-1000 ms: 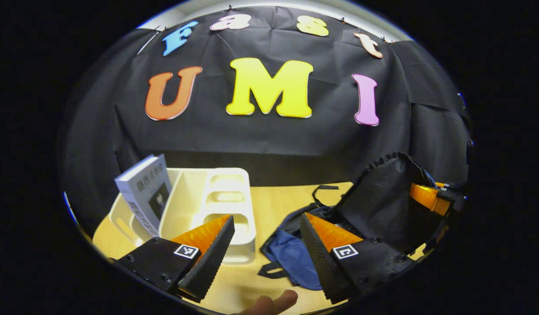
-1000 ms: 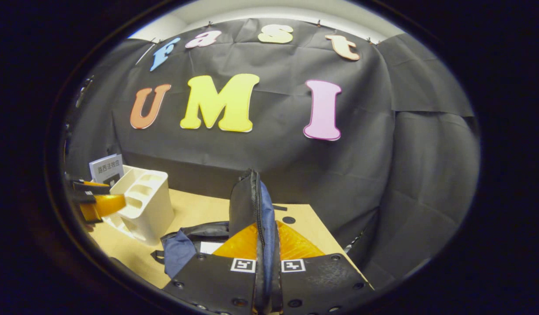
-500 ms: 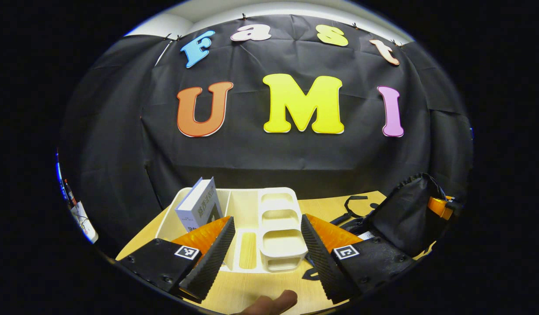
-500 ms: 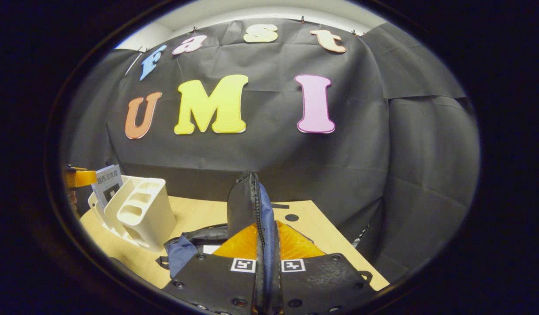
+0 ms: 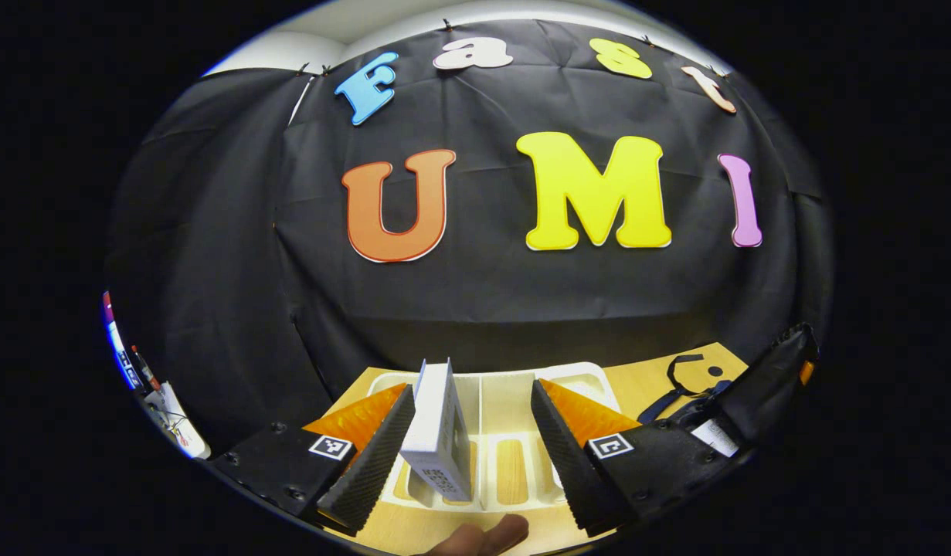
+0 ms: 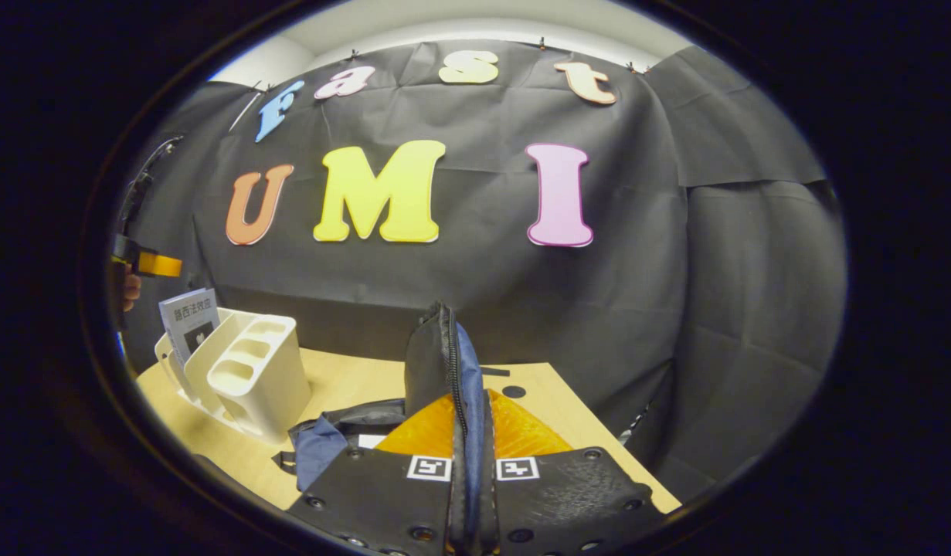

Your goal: Open the schoolbag, grab two books from the bookshelf and put them into the schoolbag.

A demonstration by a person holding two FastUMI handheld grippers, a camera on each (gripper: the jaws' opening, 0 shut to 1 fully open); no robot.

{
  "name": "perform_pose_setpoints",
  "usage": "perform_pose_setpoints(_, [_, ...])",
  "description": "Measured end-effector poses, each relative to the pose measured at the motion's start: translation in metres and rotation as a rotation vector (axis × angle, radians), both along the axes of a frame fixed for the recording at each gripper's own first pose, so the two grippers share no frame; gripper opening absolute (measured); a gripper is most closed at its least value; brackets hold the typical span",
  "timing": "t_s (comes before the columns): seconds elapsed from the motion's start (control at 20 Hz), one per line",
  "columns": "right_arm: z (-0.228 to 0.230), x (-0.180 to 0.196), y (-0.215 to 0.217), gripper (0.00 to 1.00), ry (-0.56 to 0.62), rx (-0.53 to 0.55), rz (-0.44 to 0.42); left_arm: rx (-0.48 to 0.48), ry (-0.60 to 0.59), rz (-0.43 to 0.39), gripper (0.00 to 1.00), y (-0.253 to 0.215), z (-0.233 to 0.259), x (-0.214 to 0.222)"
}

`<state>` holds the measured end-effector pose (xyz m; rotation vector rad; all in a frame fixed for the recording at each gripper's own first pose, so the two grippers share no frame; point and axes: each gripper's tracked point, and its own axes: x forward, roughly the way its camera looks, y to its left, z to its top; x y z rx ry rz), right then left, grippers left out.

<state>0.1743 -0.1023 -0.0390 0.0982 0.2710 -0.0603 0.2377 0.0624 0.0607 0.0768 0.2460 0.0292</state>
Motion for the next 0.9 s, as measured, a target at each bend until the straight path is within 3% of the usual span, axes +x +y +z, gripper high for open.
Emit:
perform_pose_setpoints(0.3, [0.000, -0.004, 0.010, 0.06, -0.004, -0.004, 0.012, 0.002, 0.148, 0.010, 0.93, 0.031, -0.023, 0.046])
perform_pose_setpoints(0.45, [-0.001, -0.003, 0.013, 0.06, -0.003, -0.006, 0.013, 0.000, 0.282, -0.013, 0.93, 0.035, -0.046, 0.060])
perform_pose_setpoints(0.6, [-0.003, -0.003, 0.017, 0.06, 0.002, -0.008, 0.021, 0.039, 0.408, 0.009, 0.93, 0.050, -0.066, 0.071])
perform_pose_setpoints(0.75, [-0.003, -0.004, 0.018, 0.06, 0.000, -0.013, 0.027, 0.037, 0.563, -0.030, 0.92, 0.046, -0.088, 0.070])
perform_pose_setpoints(0.9, [-0.002, -0.004, 0.018, 0.07, 0.000, -0.009, 0.027, 0.073, 0.605, -0.014, 0.88, 0.055, -0.100, 0.075])
